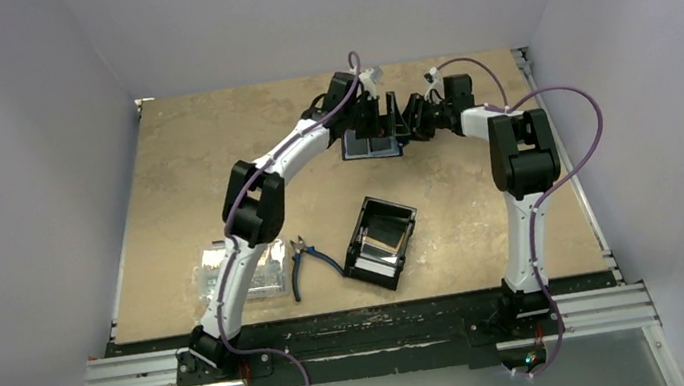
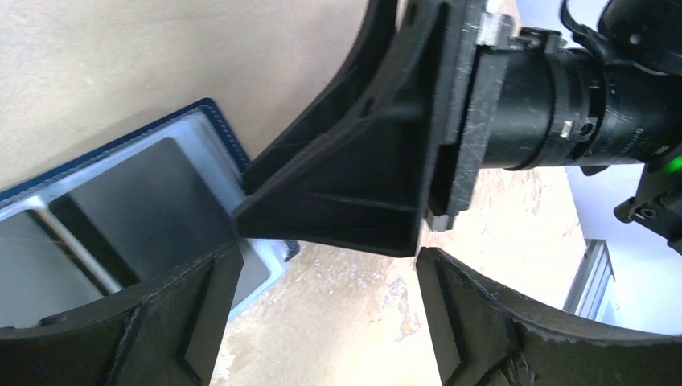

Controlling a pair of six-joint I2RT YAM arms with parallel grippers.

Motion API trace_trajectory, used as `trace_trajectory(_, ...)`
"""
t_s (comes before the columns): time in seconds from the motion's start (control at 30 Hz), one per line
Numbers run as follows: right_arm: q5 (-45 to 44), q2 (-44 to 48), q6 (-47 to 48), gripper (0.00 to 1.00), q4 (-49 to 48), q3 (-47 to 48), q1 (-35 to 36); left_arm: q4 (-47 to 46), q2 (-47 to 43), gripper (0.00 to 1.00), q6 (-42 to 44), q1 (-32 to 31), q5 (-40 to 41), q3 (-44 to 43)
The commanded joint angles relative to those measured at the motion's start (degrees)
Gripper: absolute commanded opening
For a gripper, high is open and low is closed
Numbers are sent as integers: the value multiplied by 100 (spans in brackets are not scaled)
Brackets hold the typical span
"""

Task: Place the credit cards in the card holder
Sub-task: Insert the credit card into the card holder.

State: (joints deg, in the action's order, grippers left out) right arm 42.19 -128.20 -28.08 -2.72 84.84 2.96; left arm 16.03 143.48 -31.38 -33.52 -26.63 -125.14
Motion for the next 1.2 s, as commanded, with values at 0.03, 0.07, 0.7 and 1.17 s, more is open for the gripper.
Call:
trace_trajectory(0.03,-81,26,112,48,440,-100,84,258,-103,86,382,-117,258,-171)
trace_trajectory(0.07,-106,31,110,48,432,-100,82,220,-224,86,406,-101,309,-77)
trace_trajectory(0.7,-346,-95,197,48,610,21,91,-533,-88,87,-47,354,538,492)
trace_trajectory(1.17,-319,-100,224,48,633,42,111,-443,-130,84,374,50,-5,89)
